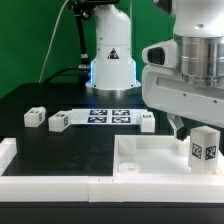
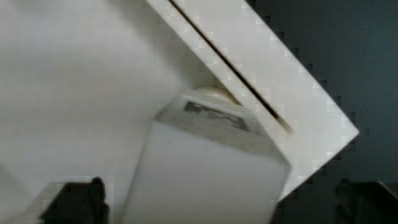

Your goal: Assemble one leg

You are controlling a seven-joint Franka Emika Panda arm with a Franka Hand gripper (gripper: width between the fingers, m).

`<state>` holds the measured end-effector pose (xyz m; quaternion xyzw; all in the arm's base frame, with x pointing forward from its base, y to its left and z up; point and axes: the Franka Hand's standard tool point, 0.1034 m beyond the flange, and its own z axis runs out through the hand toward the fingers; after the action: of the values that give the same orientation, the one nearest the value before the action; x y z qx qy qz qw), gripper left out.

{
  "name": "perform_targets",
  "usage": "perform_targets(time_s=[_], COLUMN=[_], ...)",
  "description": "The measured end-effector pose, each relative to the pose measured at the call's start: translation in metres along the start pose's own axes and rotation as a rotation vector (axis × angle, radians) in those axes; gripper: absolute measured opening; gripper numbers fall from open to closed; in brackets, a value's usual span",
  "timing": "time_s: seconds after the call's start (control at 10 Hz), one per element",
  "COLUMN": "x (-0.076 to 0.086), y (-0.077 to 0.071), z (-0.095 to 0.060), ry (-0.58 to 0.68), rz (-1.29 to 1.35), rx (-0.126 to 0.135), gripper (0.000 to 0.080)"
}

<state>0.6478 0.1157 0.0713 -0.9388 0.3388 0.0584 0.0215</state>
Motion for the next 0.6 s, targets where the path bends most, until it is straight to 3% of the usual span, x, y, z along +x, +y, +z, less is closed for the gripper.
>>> perform_targets(time_s=[0.6], x=[-0.0059], y=[-0.0048], z=[0.0008], ry=[0.012], rz=[-0.652], rx=[-0.025], gripper=[0.0649])
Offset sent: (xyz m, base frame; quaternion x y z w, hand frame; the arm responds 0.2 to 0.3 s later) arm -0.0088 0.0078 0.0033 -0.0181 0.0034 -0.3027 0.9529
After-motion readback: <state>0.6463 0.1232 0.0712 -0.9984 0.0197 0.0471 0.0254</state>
